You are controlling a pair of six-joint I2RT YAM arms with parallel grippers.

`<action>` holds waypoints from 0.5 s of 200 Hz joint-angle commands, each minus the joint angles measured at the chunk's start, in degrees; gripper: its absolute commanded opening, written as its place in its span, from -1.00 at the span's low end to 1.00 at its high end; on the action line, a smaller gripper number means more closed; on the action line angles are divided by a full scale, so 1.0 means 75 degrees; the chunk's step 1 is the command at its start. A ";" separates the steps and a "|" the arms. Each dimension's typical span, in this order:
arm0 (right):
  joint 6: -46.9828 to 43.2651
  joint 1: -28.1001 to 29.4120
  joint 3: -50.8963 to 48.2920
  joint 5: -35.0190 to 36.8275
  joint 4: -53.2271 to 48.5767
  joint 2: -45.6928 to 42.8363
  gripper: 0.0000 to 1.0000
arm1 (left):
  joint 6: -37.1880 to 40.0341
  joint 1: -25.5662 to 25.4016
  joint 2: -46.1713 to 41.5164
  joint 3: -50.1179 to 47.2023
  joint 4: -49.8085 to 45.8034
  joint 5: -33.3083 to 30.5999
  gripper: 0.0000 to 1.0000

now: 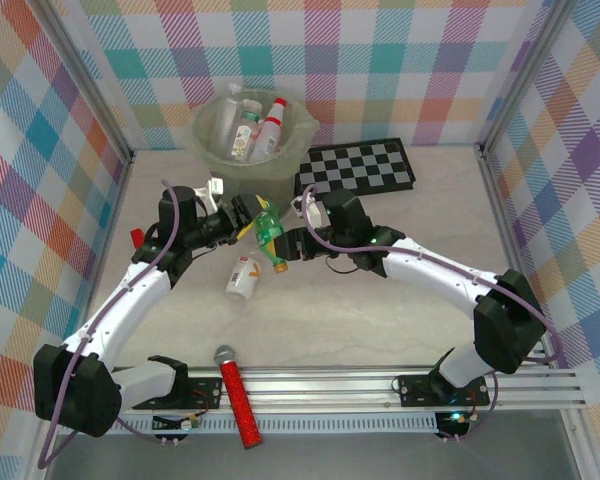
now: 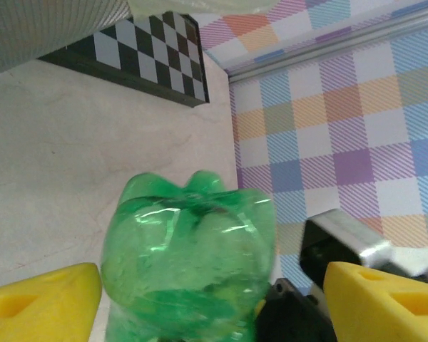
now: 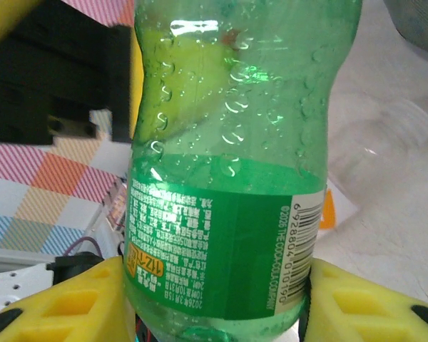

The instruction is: Put the plastic bottles in the bin

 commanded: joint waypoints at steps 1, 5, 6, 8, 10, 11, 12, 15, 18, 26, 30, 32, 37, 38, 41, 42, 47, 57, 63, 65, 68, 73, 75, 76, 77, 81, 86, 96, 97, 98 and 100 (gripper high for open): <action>0.0033 0.0072 0.0051 -0.0312 0.0943 -0.0303 -0.15 | 0.0147 -0.0121 0.0120 0.0228 -0.0146 -0.0052 0.61; 0.0012 0.0076 0.0072 -0.0292 0.0930 -0.0315 -0.15 | 0.0154 -0.0121 0.0136 0.0226 -0.0167 -0.0062 0.63; 0.0015 0.0078 0.0074 -0.0284 0.0926 -0.0310 -0.15 | 0.0152 -0.0121 0.0133 0.0224 -0.0164 -0.0061 0.63; 0.0008 0.0079 0.0084 -0.0282 0.0926 -0.0320 -0.15 | 0.0153 -0.0121 0.0137 0.0217 -0.0168 -0.0069 0.64; 0.0012 0.0088 0.0095 -0.0270 0.0917 -0.0317 -0.15 | 0.0150 -0.0121 0.0147 0.0215 -0.0157 -0.0070 0.64; 0.0003 0.0090 0.0097 -0.0262 0.0913 -0.0316 -0.15 | 0.0149 -0.0121 0.0151 0.0212 -0.0153 -0.0077 0.64; -0.0008 0.0091 0.0098 -0.0258 0.0913 -0.0316 -0.15 | 0.0149 -0.0121 0.0152 0.0211 -0.0145 -0.0080 0.64; -0.0012 0.0091 0.0115 -0.0264 0.0902 -0.0305 -0.15 | 0.0140 -0.0121 0.0145 0.0204 -0.0124 -0.0076 0.64; -0.0028 0.0090 0.0130 -0.0258 0.0884 -0.0304 -0.15 | 0.0124 -0.0120 0.0148 0.0199 -0.0087 -0.0072 0.63; -0.0042 0.0092 0.0168 -0.0265 0.0862 -0.0283 -0.15 | 0.0057 -0.0121 0.0153 0.0189 0.0018 -0.0048 0.56; -0.0044 0.0086 0.0179 -0.0262 0.0863 -0.0264 -0.15 | 0.0027 -0.0121 0.0148 0.0190 0.0063 -0.0041 0.52; -0.0042 0.0090 0.0186 -0.0256 0.0863 -0.0253 -0.15 | 0.0013 -0.0121 0.0147 0.0188 0.0071 -0.0046 0.51; -0.0046 0.0090 0.0201 -0.0259 0.0863 -0.0224 -0.15 | -0.0022 -0.0121 0.0154 0.0193 0.0113 -0.0042 0.44; -0.0044 0.0097 0.0203 -0.0262 0.0863 -0.0217 -0.15 | -0.0030 -0.0121 0.0154 0.0190 0.0123 -0.0045 0.43; -0.0042 0.0092 0.0220 -0.0264 0.0851 -0.0189 -0.15 | -0.0051 -0.0121 0.0152 0.0190 0.0154 -0.0048 0.37; -0.0042 0.0086 0.0218 -0.0264 0.0840 -0.0188 -0.15 | -0.0062 -0.0121 0.0147 0.0188 0.0167 -0.0048 0.36; -0.0039 0.0091 0.0236 -0.0261 0.0851 -0.0169 -0.15 | -0.0096 -0.0121 0.0150 0.0188 0.0216 -0.0039 0.29; -0.0024 0.0091 0.0251 -0.0263 0.0869 -0.0109 -0.15 | -0.0163 -0.0121 0.0162 0.0187 0.0261 -0.0023 0.21; -0.0024 0.0085 0.0257 -0.0259 0.0876 -0.0077 -0.15 | -0.0187 -0.0120 0.0168 0.0189 0.0285 -0.0011 0.19; -0.0011 0.0090 0.0259 -0.0255 0.0875 -0.0065 -0.15 | -0.0190 -0.0121 0.0172 0.0190 0.0296 -0.0006 0.18; -0.0017 0.0088 0.0262 -0.0245 0.0875 -0.0059 -0.15 | -0.0207 -0.0121 0.0177 0.0196 0.0309 -0.0011 0.16; -0.0024 0.0090 0.0280 -0.0231 0.0867 -0.0032 -0.15 | -0.0214 -0.0121 0.0196 0.0187 0.0322 -0.0024 0.12; -0.0020 0.0091 0.0285 -0.0219 0.0864 -0.0025 -0.15 | -0.0220 -0.0121 0.0194 0.0187 0.0329 -0.0019 0.10; -0.0013 0.0085 0.0291 -0.0219 0.0869 -0.0024 -0.14 | -0.0223 -0.0121 0.0197 0.0193 0.0324 -0.0016 0.09; -0.0010 0.0088 0.0295 -0.0219 0.0866 -0.0017 -0.14 | -0.0225 -0.0121 0.0205 0.0196 0.0322 -0.0020 0.08; -0.0007 0.0091 0.0314 -0.0199 0.0854 -0.0002 -0.14 | -0.0220 -0.0121 0.0205 0.0201 0.0339 -0.0035 0.04; -0.0019 0.0089 0.0341 -0.0203 0.0840 0.0019 -0.12 | -0.0226 -0.0121 0.0210 0.0200 0.0333 -0.0047 0.01; -0.0010 0.0091 0.0400 -0.0195 0.0788 0.0036 -0.02 | -0.0206 -0.0121 0.0219 0.0247 0.0314 -0.0111 -0.01; -0.0014 0.0085 0.0408 -0.0195 0.0778 0.0036 0.00 | -0.0198 -0.0121 0.0221 0.0258 0.0305 -0.0109 -0.01; -0.0022 0.0083 0.0411 -0.0195 0.0780 0.0030 0.02 | -0.0195 -0.0121 0.0229 0.0263 0.0295 -0.0113 -0.01; -0.0028 0.0083 0.0423 -0.0186 0.0766 0.0032 0.06 | -0.0183 -0.0121 0.0231 0.0282 0.0272 -0.0123 -0.01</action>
